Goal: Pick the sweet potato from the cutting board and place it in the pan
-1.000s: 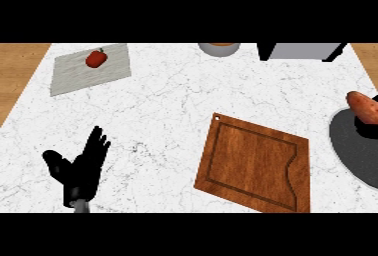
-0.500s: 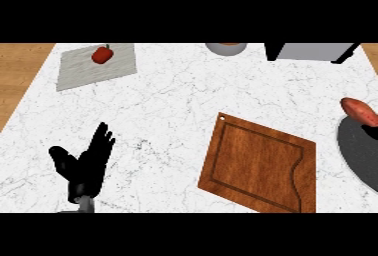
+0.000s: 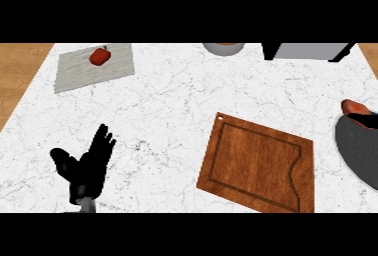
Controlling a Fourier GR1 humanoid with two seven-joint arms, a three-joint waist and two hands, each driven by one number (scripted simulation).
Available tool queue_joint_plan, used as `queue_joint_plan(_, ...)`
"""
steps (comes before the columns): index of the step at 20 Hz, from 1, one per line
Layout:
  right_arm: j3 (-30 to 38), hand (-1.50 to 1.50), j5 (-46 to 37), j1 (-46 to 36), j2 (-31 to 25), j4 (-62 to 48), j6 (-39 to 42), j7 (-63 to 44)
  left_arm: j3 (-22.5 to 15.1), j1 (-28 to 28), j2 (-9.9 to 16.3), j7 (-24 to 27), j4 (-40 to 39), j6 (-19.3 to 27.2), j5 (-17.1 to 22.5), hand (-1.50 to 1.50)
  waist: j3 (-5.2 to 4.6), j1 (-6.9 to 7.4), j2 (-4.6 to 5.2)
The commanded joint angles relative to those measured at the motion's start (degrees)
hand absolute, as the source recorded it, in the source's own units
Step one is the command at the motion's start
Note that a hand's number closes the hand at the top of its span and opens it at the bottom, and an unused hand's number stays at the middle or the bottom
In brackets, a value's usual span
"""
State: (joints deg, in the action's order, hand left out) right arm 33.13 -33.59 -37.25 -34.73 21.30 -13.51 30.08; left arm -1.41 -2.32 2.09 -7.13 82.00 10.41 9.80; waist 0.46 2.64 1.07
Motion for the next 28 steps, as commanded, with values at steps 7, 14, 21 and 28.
queue_joint_plan(7, 12.50, -1.50, 15.41, 1.05, -8.30, -8.05, 26.01, 7.26, 2.16, -1.13, 0.98, 1.30, -1.22, -1.29, 1.56, 0.00, -0.19, -1.39, -0.35)
queue_joint_plan(14, 14.07, -1.50, 18.81, 10.49, -13.45, -10.43, 46.12, 16.45, 0.67, -1.83, -0.22, -1.01, 1.89, 0.87, 0.39, 0.00, -0.17, -1.98, -0.67)
queue_joint_plan(21, 11.63, -1.50, 19.83, 16.84, -14.45, -6.38, 51.84, 19.30, 3.68, 0.13, 2.21, -0.10, -1.75, -1.67, 2.11, 0.00, -0.37, -2.74, -0.99)
queue_joint_plan(28, 11.22, -1.50, 22.56, 21.96, -12.90, -4.46, 49.11, 20.84, 0.55, -3.62, -0.27, -0.60, 2.29, 1.33, -0.71, 0.00, -0.35, -2.57, -1.06)
